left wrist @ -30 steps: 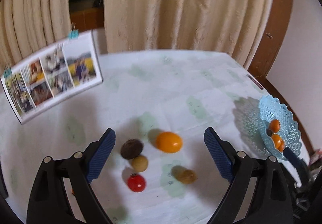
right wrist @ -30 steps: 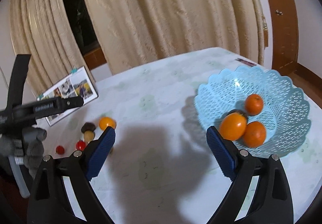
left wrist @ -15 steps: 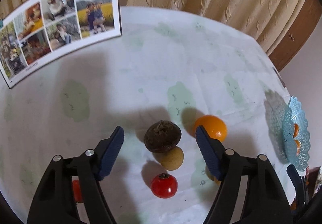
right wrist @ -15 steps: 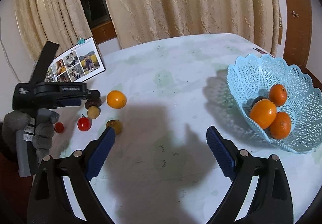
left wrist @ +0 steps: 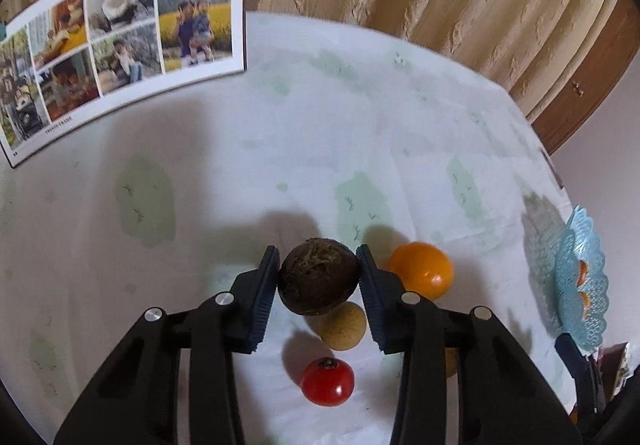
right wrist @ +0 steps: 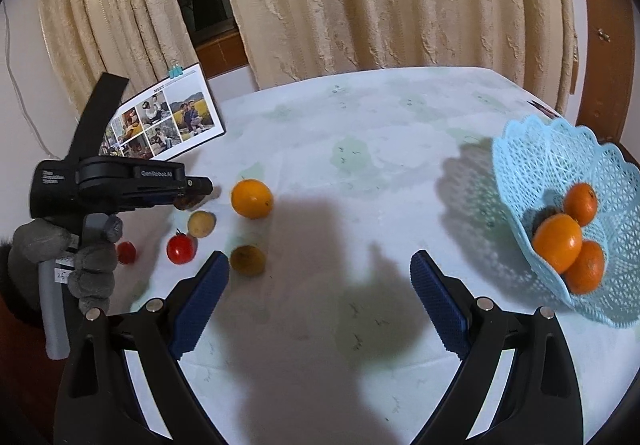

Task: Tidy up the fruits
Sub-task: 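Grasp the dark brown avocado with the left tool while the right tool grasps an orange, then release the avocado into the blue basket with the left tool while the right tool releases the orange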

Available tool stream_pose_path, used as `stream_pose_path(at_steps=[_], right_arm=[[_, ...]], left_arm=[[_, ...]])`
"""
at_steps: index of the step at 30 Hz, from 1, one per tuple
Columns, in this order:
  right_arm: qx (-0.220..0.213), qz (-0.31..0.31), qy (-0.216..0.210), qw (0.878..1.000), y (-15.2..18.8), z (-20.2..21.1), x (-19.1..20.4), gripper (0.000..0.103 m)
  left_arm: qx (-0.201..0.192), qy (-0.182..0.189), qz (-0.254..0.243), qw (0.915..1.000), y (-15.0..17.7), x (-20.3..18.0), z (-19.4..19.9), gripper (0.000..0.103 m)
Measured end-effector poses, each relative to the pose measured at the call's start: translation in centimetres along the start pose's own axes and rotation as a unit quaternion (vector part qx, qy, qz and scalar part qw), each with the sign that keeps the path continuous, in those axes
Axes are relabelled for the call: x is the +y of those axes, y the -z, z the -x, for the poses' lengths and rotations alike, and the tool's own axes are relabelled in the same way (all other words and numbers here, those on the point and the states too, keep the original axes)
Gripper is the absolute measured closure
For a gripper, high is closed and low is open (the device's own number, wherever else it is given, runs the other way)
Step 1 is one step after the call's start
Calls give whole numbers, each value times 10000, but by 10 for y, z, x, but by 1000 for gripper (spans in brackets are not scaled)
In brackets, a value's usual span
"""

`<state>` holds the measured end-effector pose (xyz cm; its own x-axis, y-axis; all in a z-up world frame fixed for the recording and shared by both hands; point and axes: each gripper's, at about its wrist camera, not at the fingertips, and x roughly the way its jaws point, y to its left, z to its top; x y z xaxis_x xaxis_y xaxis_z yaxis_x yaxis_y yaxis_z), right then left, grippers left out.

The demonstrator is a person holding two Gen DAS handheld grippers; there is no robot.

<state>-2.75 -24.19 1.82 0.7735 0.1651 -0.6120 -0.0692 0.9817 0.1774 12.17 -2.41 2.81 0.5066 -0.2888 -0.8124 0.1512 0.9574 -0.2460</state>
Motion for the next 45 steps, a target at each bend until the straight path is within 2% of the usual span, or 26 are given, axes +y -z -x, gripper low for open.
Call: stream_pose_path(at_steps=[5,11,15,19,22,23,26,27,35,40,45], right_arm=[[135,45,-155,9998,-16,-17,12,10],[482,26,-468,9977,-37,-55,31,10],[724,112,-486,9961,-48,-84,45,11],[940,235,-407,9945,-55,-109,55,20],[1230,219,-249,9918,-57,-132,53,37],[1319,198,-236,9908,-57,-138,52,38],[1279,246,-248,9912,-57,-139,52,49],[1294,209,-376,9907,-57,-138,52,60],[978,165,-395,9943,-67,-106,42,60],[705,-62,-292,9971,-75,-76,16,60],[463,-310,4,9984,-80,-47,-18,60]], left_arm=[[-366,-83,2,9993,-6,-1,26,63],[-839,-87,-5,9964,-11,-1,63,63],[-1031,-59,4,9947,-13,-1,78,63],[-1137,-23,32,9935,-14,0,88,63],[-1156,2,59,9933,-15,2,92,63],[-1160,8,66,9932,-15,2,92,63],[-1173,17,82,9931,-15,2,93,63],[-1173,18,85,9931,-15,2,93,63],[-1148,20,35,9934,-13,-2,90,63],[-1140,46,-49,9935,-11,-8,89,63],[-1114,90,-136,9936,-8,-15,87,63]])
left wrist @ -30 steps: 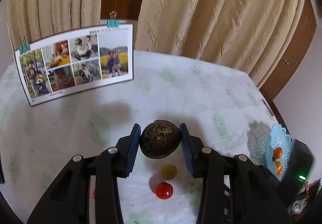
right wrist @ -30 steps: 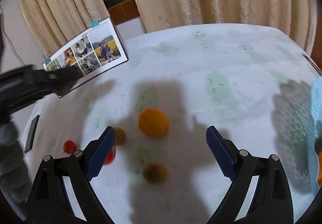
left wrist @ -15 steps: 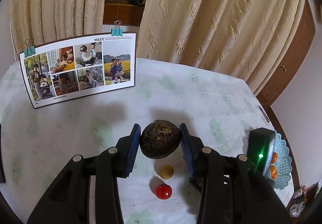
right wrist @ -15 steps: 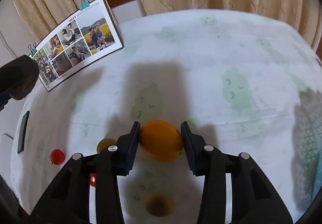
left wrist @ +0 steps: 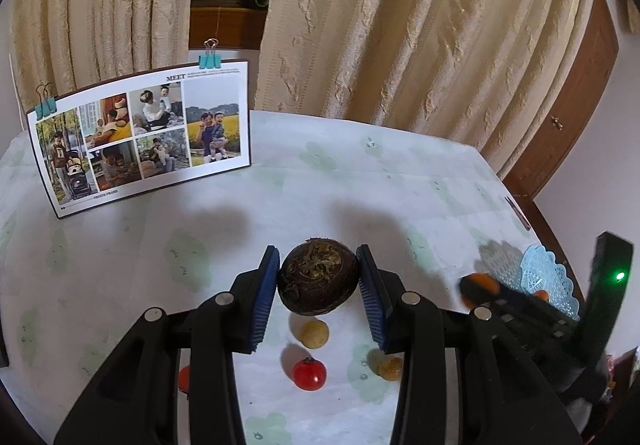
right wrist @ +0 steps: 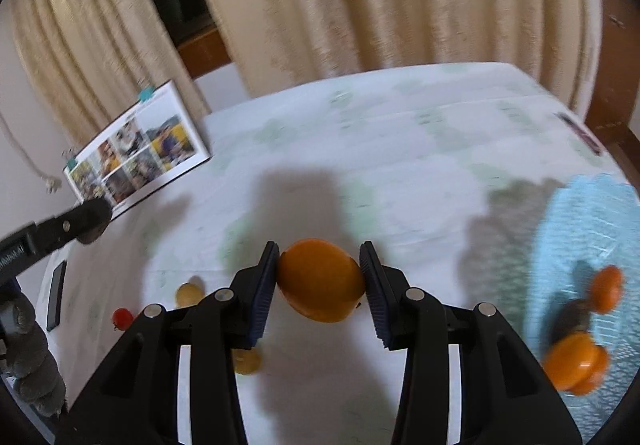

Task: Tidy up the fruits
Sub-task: 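Release the avocado into the blue basket with the left tool while the right tool releases the orange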

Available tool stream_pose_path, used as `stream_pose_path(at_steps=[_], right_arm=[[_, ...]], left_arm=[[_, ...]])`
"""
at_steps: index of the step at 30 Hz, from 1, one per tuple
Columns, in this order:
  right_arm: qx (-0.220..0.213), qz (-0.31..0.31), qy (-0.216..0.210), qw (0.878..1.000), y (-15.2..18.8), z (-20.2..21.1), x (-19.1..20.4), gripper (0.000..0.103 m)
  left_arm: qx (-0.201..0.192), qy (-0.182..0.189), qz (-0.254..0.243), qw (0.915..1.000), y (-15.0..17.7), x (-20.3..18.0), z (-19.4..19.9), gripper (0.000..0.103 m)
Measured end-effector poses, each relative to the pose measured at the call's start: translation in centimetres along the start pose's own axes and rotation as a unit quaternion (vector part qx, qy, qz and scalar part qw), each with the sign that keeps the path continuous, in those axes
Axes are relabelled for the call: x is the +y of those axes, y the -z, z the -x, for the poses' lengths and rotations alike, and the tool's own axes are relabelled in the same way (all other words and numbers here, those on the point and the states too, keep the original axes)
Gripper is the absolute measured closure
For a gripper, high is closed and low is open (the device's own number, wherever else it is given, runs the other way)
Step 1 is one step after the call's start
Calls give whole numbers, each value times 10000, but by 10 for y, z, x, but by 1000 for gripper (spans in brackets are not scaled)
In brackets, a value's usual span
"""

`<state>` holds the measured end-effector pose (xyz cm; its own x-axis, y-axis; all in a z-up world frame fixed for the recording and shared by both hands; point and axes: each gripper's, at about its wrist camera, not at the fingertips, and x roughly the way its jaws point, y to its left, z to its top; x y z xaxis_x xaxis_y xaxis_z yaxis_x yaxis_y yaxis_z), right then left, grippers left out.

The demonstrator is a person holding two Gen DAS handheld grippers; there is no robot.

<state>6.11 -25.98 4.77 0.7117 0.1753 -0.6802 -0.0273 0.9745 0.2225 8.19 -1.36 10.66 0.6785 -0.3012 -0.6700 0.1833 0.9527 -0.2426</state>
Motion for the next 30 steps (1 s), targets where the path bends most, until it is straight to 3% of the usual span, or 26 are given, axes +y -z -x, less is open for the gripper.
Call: stream_pose_path(at_steps=[11,18,24,28,30], right_arm=[[-243,-666,729,9948,0,45,-92,60],[-73,-1062,1072,9885,3,44,-137,60],[45,-1414,1124,9835,8,41,-163,60],[-121,-1450,1078,9835,6,51,-165,49],[-217,-1450,1081,9833,5,59,-166,49]], left_arm=[[22,84,-170,9998,5,-14,1,63],[45,121,-265,9996,8,-22,1,63],[50,143,-324,9994,10,-26,2,63],[76,143,-365,9992,12,-30,0,63],[87,143,-403,9990,13,-33,-1,63]])
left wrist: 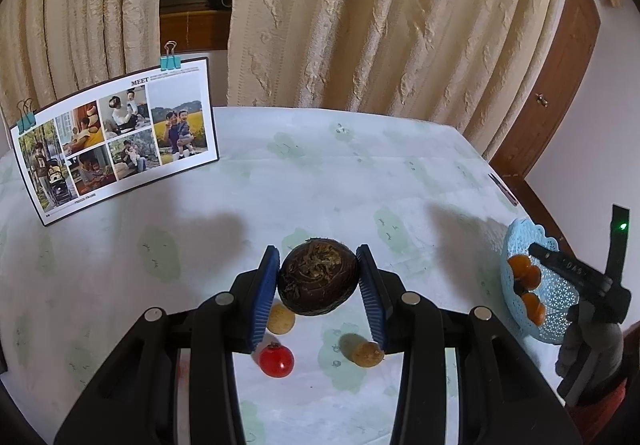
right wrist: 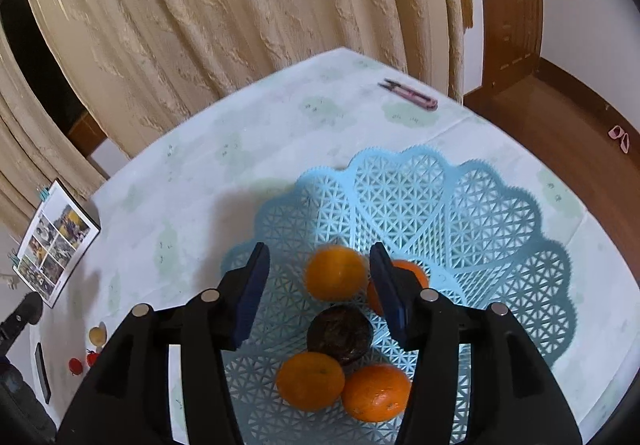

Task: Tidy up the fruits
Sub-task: 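Release the avocado into the blue basket with the left tool while the right tool releases the orange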

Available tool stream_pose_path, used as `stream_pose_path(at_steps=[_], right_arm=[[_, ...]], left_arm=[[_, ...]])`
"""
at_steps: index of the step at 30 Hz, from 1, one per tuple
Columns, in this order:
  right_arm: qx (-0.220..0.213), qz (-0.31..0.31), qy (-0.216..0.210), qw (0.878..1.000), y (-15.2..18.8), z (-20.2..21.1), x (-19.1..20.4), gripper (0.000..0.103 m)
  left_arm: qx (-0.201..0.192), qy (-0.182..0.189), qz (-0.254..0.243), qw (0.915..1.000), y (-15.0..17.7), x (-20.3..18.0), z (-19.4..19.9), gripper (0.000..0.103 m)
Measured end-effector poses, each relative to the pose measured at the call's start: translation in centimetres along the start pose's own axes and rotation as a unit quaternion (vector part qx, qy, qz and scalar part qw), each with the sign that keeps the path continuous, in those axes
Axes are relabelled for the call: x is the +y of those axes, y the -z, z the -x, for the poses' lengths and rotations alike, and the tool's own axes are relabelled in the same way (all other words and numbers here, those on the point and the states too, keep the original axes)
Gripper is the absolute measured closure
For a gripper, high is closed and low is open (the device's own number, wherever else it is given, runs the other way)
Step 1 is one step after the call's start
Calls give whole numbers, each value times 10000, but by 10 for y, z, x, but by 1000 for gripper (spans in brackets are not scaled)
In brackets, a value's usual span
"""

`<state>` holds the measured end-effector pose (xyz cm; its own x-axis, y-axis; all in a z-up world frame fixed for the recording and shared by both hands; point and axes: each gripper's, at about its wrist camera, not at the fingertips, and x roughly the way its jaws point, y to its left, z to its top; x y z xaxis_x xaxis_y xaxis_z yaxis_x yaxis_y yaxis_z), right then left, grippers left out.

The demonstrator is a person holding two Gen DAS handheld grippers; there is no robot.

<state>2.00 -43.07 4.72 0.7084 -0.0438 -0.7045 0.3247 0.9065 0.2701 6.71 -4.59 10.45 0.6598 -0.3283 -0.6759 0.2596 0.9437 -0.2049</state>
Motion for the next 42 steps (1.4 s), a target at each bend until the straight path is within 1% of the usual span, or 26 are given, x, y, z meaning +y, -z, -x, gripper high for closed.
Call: stream_pose_path(at_steps=[6,8,9,10,14,15,23,30,38,41,42], right_arm=[[-253,4,-28,9997,-1,23,-7,49],[-299,-6,-39,9995,1,29,-12,47],[-320,-9,-38,9995,2,31,-13,43],[-350,-3,-28,9994,3,35,-16,42],[-437,-13,-24,9990,8,46,-26,42],[-452,-35,-33,9990,9,48,-30,41],[-539,-269,-54,9982,22,58,-62,39],[-640,-424,-84,9970,31,66,-83,39],[-730,-564,-108,9957,38,72,-99,38],[-747,-578,-143,9954,39,72,-101,38],[-754,-576,-148,9954,39,72,-101,38]], left_arm=[[75,101,-159,9998,4,-18,-4,63],[120,197,-215,9995,6,-28,-6,63],[152,261,-269,9992,6,-36,-8,63],[176,302,-320,9989,7,-43,-10,63],[297,508,-591,9965,10,-76,-17,63],[344,594,-680,9953,10,-89,-20,63],[595,1040,-1161,9860,16,-155,-38,63],[881,1454,-1428,9750,23,-197,-56,63],[1094,1644,-1663,9661,27,-238,-80,63],[1127,1661,-1673,9653,28,-245,-86,63],[1109,1654,-1660,9658,27,-246,-86,61]])
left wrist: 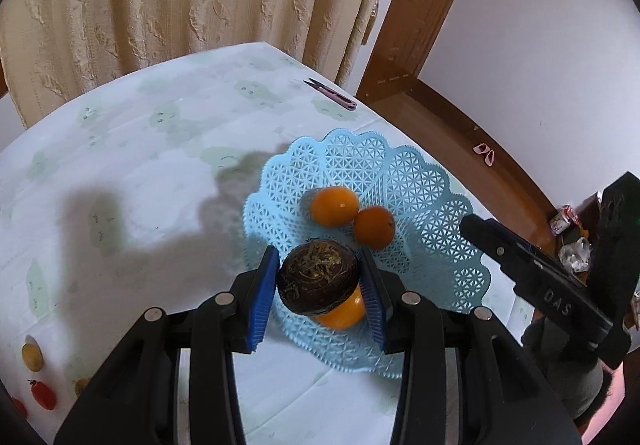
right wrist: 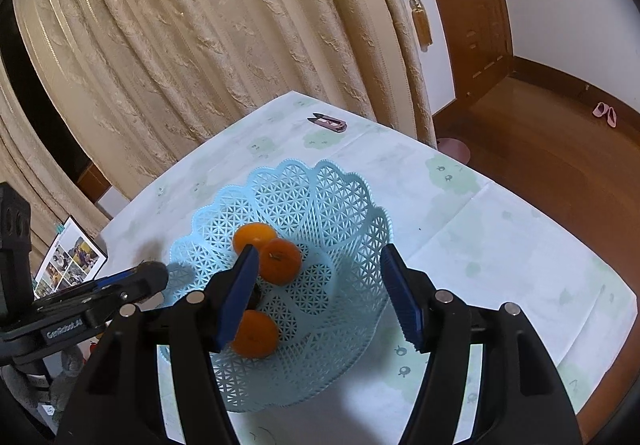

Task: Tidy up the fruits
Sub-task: 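Release the avocado into the blue basket with the left tool while the right tool releases the orange, then move the left tool to a red tomato while the right tool approaches the brown kiwi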

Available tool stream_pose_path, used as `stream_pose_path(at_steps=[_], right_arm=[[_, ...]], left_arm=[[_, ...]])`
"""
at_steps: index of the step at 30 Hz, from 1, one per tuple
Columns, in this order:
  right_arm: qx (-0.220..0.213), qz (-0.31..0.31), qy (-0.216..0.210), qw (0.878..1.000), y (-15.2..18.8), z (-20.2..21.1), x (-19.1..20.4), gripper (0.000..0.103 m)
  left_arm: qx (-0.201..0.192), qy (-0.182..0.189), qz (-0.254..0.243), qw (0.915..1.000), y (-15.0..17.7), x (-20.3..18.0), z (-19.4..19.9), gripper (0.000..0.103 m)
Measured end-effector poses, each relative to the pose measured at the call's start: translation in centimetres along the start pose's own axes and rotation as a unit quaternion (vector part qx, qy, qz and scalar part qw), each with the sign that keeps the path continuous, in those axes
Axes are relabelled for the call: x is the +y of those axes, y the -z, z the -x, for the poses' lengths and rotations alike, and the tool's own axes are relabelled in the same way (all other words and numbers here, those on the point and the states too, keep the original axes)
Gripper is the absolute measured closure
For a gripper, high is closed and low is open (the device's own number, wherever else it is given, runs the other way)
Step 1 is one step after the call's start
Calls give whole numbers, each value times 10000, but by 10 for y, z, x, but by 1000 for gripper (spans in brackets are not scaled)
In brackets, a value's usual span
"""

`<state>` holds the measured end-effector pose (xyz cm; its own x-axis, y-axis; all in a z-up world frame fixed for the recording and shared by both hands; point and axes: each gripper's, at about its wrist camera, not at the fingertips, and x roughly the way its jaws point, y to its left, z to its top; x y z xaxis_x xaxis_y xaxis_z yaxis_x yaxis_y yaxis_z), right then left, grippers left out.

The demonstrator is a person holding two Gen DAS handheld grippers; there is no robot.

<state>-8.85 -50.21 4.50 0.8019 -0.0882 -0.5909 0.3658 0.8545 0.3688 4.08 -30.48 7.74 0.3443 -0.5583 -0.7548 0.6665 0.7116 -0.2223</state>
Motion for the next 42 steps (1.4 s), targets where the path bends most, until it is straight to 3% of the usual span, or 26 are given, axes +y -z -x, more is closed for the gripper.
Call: stream_pose_path(at_steps=[4,8,10,14,16,22,24,38,42], right_arm=[[-37,20,9,10000,0,0,2,37],[-106,9,-53,9999,0,3,7,33],[-150,49,-152,9998,0,6,13,33],[-384,233,-381,9983,-1,18,34,32],[-567,320,-470,9968,0,24,44,24],[-1142,619,-803,9883,6,38,76,7],[-1211,754,-938,9853,10,40,89,7],[130,1734,-1554,9724,56,-8,188,7],[382,1898,-1588,9681,69,-19,204,7]], left_arm=[[-176,-36,56,9998,-1,3,10,42],[-337,-128,158,9992,-3,11,25,39],[-469,-290,163,9983,-2,15,34,33],[-636,-610,159,9960,2,25,50,31],[-694,-701,231,9949,6,34,59,24],[-839,-997,477,9903,26,65,83,23],[-882,-1138,582,9879,34,79,94,22],[-938,-1977,1487,9644,97,182,152,17],[-837,-2203,1911,9529,123,218,164,18]])
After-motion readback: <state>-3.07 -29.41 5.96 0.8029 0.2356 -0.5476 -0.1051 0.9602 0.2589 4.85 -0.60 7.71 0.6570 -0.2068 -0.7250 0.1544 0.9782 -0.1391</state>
